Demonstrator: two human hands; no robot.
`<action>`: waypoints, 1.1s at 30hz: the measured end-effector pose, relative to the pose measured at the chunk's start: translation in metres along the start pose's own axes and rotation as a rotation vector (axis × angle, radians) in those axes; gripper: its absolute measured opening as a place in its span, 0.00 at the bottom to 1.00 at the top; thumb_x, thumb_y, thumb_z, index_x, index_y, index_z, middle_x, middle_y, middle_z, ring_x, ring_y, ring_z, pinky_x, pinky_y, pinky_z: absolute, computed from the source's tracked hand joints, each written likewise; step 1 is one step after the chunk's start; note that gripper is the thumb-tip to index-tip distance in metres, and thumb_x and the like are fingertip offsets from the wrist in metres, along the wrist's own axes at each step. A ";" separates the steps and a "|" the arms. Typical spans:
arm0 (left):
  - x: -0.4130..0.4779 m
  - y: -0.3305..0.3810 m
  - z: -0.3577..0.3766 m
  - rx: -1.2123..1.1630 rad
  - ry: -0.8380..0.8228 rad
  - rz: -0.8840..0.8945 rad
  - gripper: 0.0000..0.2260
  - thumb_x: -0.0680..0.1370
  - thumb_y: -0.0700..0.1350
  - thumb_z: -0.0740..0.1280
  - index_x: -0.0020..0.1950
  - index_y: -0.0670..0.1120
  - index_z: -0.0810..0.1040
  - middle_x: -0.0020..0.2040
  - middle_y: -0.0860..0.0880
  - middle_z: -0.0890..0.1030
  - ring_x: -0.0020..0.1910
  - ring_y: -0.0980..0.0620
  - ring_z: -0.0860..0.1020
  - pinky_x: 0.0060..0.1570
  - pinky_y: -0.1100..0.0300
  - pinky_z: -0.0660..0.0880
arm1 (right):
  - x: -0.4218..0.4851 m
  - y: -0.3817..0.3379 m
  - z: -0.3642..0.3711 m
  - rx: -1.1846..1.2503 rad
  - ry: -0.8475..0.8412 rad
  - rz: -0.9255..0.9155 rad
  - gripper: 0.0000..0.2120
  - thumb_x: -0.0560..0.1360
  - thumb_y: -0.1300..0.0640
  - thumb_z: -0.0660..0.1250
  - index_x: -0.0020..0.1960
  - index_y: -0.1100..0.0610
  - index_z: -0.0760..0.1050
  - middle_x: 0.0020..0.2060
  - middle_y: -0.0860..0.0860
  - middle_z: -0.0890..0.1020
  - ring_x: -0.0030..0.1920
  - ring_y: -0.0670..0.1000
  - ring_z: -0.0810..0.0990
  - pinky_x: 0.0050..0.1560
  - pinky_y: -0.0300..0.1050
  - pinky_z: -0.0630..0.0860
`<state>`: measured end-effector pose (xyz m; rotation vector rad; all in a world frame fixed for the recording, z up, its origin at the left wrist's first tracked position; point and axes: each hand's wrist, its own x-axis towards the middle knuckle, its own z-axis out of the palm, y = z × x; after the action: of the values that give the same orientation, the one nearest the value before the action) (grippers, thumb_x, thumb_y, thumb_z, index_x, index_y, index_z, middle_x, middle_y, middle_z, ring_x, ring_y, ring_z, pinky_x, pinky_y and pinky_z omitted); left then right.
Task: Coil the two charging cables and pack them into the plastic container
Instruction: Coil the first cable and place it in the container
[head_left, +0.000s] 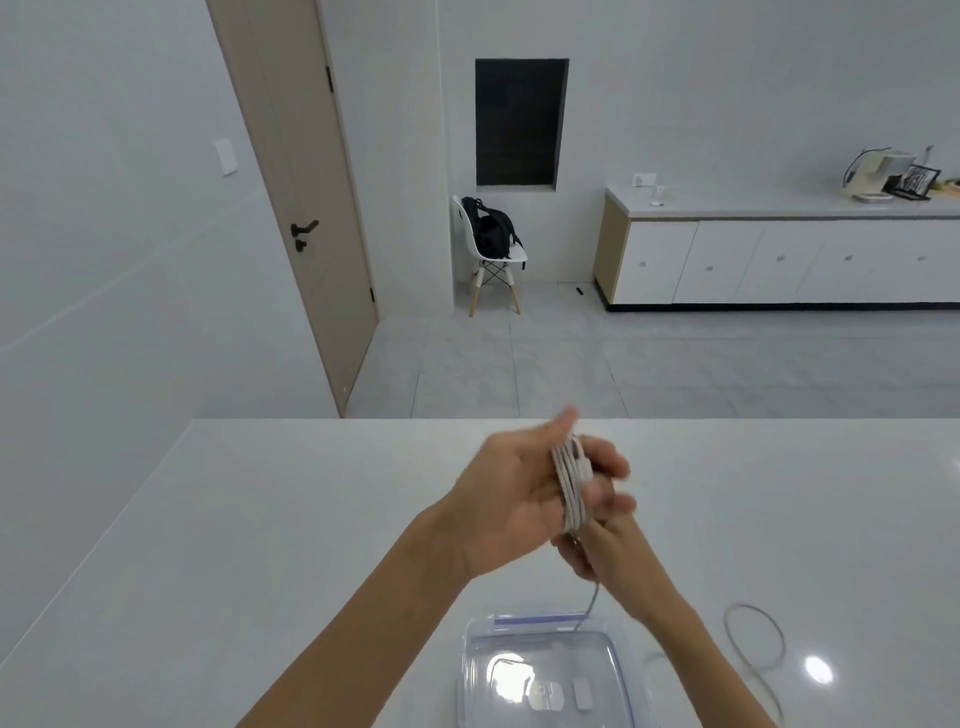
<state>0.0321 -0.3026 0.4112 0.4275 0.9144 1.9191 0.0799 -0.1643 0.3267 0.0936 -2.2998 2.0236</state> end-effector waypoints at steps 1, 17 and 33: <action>0.003 0.007 -0.007 -0.190 0.033 0.036 0.19 0.82 0.51 0.59 0.49 0.35 0.75 0.43 0.40 0.73 0.37 0.47 0.77 0.50 0.51 0.78 | -0.007 0.003 0.004 -0.046 0.011 -0.003 0.12 0.79 0.49 0.62 0.37 0.47 0.75 0.24 0.47 0.71 0.22 0.48 0.65 0.22 0.36 0.62; 0.025 -0.028 -0.005 0.054 0.221 -0.002 0.32 0.83 0.61 0.47 0.55 0.34 0.76 0.43 0.38 0.76 0.37 0.45 0.75 0.56 0.46 0.78 | -0.019 -0.109 -0.062 -0.852 0.069 -0.624 0.10 0.78 0.52 0.63 0.48 0.50 0.83 0.38 0.37 0.83 0.36 0.38 0.81 0.36 0.36 0.77; 0.003 -0.037 -0.003 0.064 0.014 -0.250 0.34 0.80 0.65 0.46 0.46 0.37 0.76 0.44 0.39 0.75 0.32 0.51 0.73 0.51 0.52 0.78 | 0.031 -0.034 -0.040 0.233 0.162 -0.251 0.07 0.71 0.62 0.73 0.41 0.50 0.82 0.29 0.48 0.79 0.29 0.44 0.75 0.28 0.34 0.68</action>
<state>0.0509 -0.2903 0.3819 0.3212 0.9913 1.6712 0.0532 -0.1289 0.3684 0.2118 -1.8483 2.0734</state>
